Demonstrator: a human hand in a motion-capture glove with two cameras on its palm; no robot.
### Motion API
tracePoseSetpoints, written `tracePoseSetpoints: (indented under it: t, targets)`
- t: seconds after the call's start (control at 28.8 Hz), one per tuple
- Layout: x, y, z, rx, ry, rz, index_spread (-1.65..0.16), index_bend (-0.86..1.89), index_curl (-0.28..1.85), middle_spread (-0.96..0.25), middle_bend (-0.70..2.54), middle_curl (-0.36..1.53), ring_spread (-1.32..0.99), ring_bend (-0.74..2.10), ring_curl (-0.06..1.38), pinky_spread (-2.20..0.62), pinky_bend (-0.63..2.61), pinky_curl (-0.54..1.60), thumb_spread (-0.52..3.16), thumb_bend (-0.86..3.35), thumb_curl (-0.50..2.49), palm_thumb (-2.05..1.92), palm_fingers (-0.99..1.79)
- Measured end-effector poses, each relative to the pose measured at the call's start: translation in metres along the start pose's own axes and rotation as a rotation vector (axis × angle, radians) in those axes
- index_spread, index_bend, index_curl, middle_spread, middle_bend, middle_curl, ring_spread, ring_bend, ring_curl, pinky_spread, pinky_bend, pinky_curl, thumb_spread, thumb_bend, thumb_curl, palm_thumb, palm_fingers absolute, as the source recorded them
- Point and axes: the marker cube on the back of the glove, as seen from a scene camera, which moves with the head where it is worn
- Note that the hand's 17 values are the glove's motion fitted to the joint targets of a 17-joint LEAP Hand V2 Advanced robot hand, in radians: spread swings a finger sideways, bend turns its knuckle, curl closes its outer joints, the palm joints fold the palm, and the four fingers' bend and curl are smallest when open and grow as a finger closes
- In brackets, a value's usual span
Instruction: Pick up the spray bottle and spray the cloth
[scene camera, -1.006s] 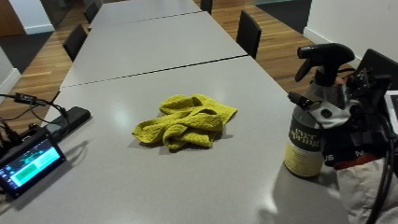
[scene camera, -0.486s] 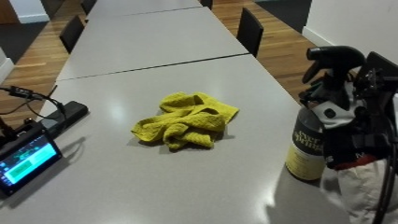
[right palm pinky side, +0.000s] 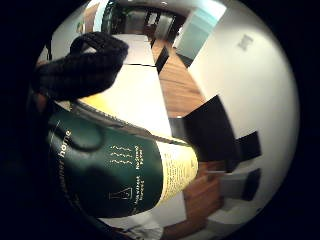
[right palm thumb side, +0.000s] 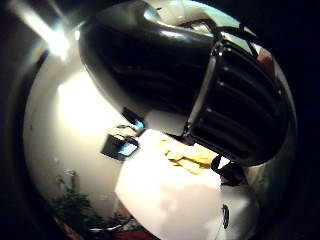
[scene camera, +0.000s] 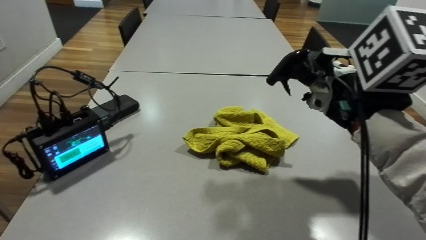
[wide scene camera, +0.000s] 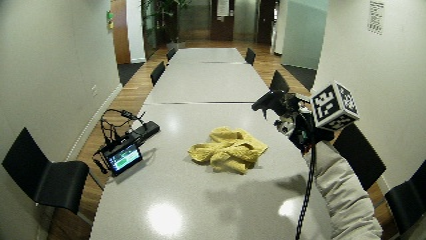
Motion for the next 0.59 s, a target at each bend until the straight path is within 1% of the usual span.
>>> tracePoseSetpoints:
  t: [0.17,0.28,0.38,0.45,0.59]
  targets:
    - [0.001,-0.01,0.015,-0.094,0.406,-0.1,-0.2,0.19,0.51,-0.06,0.34,0.46,-0.14,0.31,0.41,-0.08,0.25,0.37,0.37,-0.03,0.67,1.09,1.11]
    - [0.004,-0.008,0.023,-0.132,0.541,-0.135,-0.2,0.19,0.51,-0.06,0.34,0.46,-0.14,0.3,0.42,-0.08,0.24,0.38,0.37,-0.03,0.67,1.09,1.11]
    - [0.003,-0.007,0.026,-0.139,0.547,-0.137,-0.2,0.19,0.51,-0.06,0.33,0.47,-0.15,0.3,0.42,-0.08,0.25,0.38,0.36,-0.03,0.68,1.09,1.12]
    - [0.002,-0.008,0.025,-0.127,0.498,-0.119,-0.2,0.18,0.52,-0.06,0.32,0.47,-0.15,0.29,0.42,-0.08,0.25,0.39,0.36,-0.03,0.68,1.09,1.13]
    - [-0.005,-0.016,0.01,-0.067,0.256,-0.014,-0.2,0.18,0.52,-0.07,0.32,0.48,-0.15,0.29,0.43,-0.08,0.26,0.4,0.35,-0.03,0.69,1.08,1.13]
